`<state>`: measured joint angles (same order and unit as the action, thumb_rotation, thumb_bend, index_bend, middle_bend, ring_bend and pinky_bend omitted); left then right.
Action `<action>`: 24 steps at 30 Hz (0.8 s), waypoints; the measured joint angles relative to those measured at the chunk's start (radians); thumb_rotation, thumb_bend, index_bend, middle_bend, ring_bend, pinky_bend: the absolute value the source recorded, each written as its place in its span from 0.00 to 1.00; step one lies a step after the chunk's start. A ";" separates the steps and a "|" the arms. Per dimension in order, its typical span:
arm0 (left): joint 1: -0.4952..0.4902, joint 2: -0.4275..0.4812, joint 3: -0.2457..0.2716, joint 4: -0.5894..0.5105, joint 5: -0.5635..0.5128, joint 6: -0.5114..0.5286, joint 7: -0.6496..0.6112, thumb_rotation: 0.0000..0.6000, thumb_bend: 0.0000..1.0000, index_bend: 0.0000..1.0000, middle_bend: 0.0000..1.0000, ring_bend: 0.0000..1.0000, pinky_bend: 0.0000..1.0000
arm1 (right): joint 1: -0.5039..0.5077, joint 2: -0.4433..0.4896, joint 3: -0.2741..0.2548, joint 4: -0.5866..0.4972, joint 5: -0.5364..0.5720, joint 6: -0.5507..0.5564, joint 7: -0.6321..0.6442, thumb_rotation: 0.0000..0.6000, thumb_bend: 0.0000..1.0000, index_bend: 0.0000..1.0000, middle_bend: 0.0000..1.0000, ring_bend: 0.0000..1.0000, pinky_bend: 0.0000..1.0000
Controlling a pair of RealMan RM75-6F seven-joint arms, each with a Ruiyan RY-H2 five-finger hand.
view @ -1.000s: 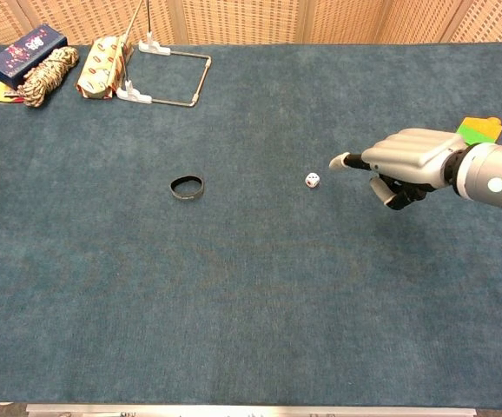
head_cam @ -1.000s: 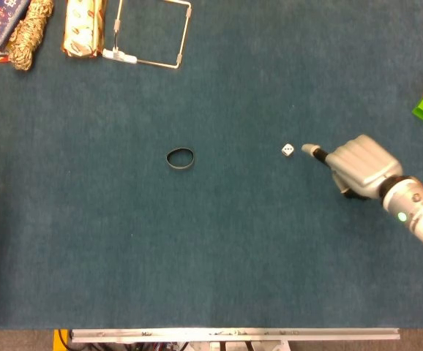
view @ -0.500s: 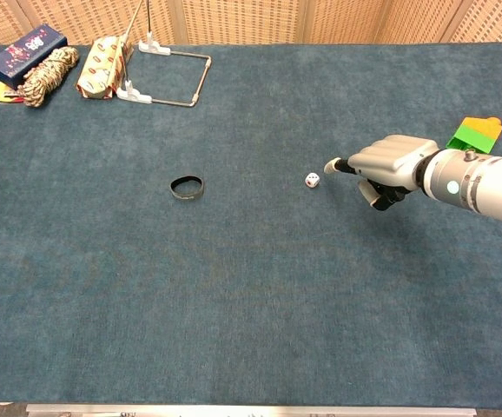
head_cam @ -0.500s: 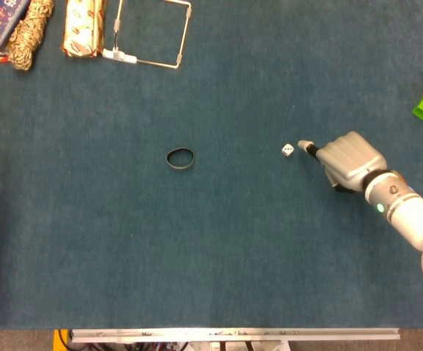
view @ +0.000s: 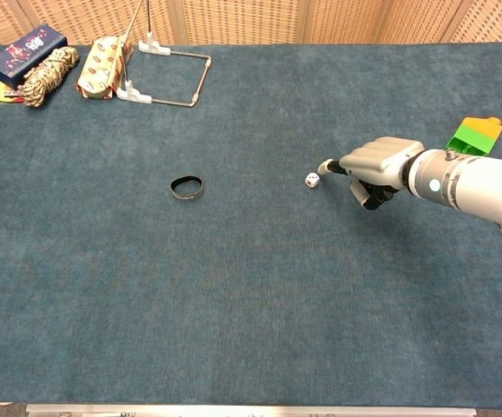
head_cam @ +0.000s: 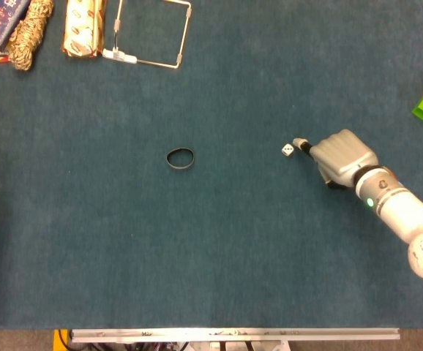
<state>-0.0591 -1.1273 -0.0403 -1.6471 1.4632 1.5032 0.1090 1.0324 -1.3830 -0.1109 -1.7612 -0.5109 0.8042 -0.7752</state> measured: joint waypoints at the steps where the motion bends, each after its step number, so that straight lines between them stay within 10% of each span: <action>1: 0.000 0.000 0.000 0.001 0.001 0.001 0.000 1.00 0.23 0.21 0.30 0.30 0.26 | 0.001 -0.002 -0.002 0.000 -0.002 0.000 0.002 1.00 0.98 0.00 1.00 1.00 1.00; 24: 0.004 -0.002 -0.003 0.005 0.004 0.008 -0.008 1.00 0.23 0.21 0.30 0.30 0.26 | -0.003 0.022 -0.025 -0.089 -0.118 0.065 0.058 1.00 0.98 0.00 1.00 1.00 1.00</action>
<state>-0.0548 -1.1290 -0.0432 -1.6418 1.4673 1.5117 0.1011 1.0296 -1.3612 -0.1354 -1.8506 -0.6294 0.8694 -0.7174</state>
